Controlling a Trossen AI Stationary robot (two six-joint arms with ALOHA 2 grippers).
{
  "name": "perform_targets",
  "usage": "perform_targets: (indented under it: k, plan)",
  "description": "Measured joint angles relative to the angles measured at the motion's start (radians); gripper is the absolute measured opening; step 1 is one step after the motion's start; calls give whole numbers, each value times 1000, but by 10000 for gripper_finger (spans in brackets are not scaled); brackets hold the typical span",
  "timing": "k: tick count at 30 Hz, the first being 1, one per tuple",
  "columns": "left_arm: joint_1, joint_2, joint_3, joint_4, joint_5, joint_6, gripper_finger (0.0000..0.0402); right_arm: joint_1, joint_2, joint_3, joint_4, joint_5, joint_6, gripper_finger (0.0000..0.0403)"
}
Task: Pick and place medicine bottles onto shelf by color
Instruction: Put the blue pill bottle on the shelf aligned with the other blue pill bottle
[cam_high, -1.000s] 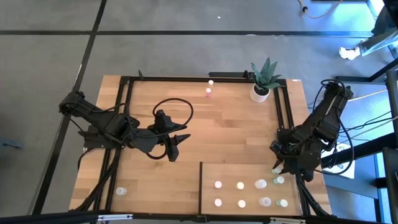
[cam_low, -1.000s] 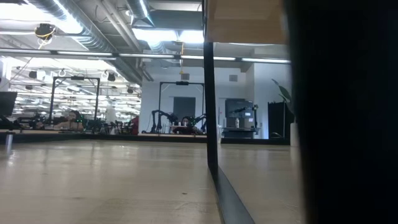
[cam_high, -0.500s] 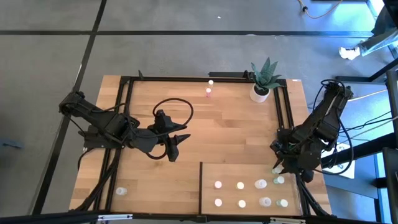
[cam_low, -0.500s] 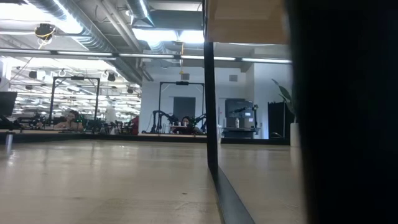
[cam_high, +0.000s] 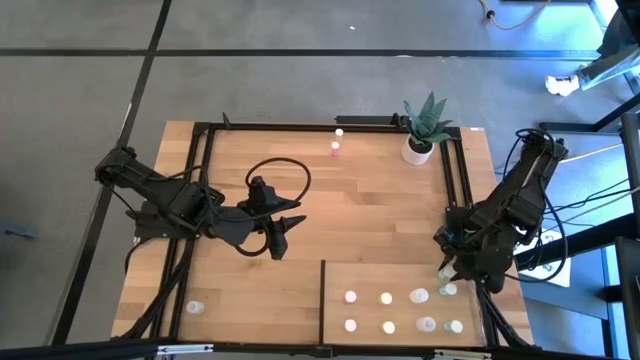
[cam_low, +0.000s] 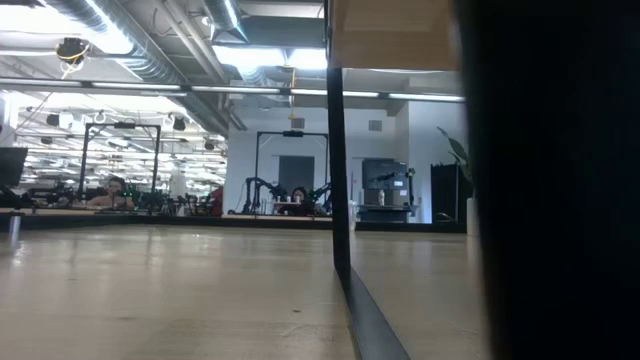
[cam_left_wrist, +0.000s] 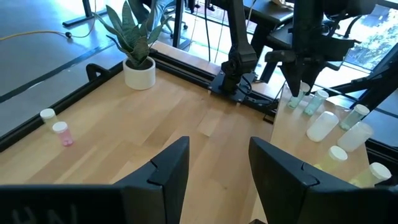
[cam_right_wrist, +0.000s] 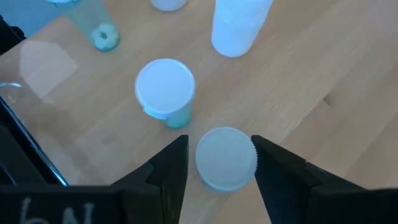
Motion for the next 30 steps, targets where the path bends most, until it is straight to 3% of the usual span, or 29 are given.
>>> perform_targets:
  k: [30]
  plan:
    - [0,0,0,0,0,0,160,-1,-1,3,4,-67,-38,174]
